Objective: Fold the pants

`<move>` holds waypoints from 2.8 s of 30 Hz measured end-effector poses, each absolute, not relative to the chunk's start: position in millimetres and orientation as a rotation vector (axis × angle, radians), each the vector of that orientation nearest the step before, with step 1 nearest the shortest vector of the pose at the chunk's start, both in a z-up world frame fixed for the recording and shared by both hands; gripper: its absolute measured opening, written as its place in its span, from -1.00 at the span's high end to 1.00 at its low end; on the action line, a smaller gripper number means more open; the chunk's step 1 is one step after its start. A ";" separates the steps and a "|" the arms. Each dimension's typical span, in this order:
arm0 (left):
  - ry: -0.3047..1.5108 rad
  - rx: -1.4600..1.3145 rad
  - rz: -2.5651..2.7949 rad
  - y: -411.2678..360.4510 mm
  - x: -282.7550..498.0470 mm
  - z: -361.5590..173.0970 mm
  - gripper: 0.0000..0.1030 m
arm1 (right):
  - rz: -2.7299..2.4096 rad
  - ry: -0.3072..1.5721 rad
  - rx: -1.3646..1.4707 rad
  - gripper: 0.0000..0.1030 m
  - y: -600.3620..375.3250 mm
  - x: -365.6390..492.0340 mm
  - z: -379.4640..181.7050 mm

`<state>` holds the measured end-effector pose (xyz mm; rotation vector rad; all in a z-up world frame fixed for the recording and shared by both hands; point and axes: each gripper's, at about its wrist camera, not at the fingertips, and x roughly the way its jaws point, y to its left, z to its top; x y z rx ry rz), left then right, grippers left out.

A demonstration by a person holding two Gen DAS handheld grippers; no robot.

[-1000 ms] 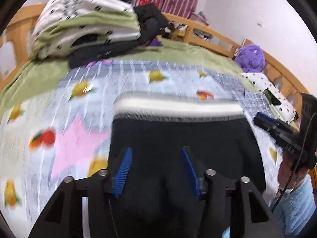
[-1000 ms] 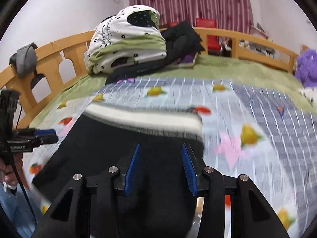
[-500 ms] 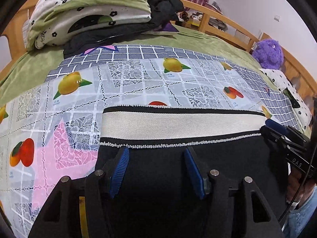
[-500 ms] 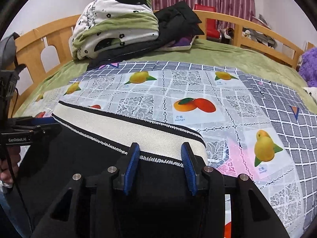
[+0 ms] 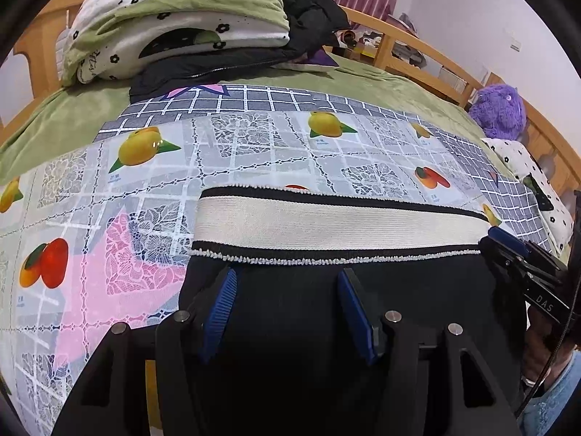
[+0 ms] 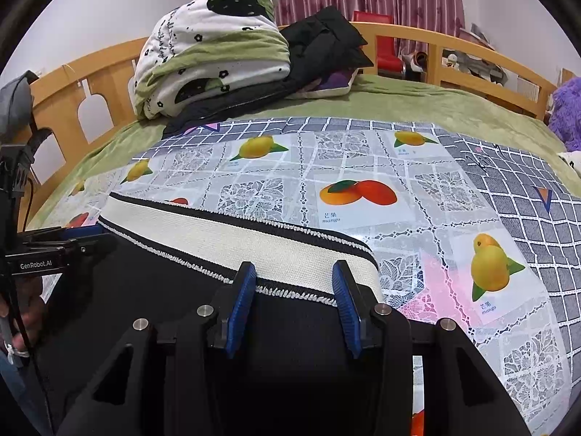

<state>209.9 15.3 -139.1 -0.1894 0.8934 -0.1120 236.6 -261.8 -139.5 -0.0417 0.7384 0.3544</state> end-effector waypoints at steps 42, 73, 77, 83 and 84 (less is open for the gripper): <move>0.715 -0.268 -0.051 56.7 119.8 6.8 -0.08 | 0.276 0.778 0.033 0.10 -261.3 162.3 -78.8; 0.815 -0.160 0.018 62.0 77.0 -15.7 -0.17 | 0.183 0.760 0.084 0.09 -280.3 102.9 -70.2; 0.840 -0.155 0.016 65.3 81.9 -26.8 -0.17 | 0.160 0.787 0.074 0.09 -284.0 104.6 -82.9; 0.885 -0.166 0.027 77.7 84.6 -42.6 -0.17 | 0.132 0.836 0.072 0.09 -282.9 113.3 -101.7; 0.886 -0.170 0.034 80.2 84.6 -43.2 -0.17 | 0.132 0.839 0.074 0.09 -281.4 114.2 -103.1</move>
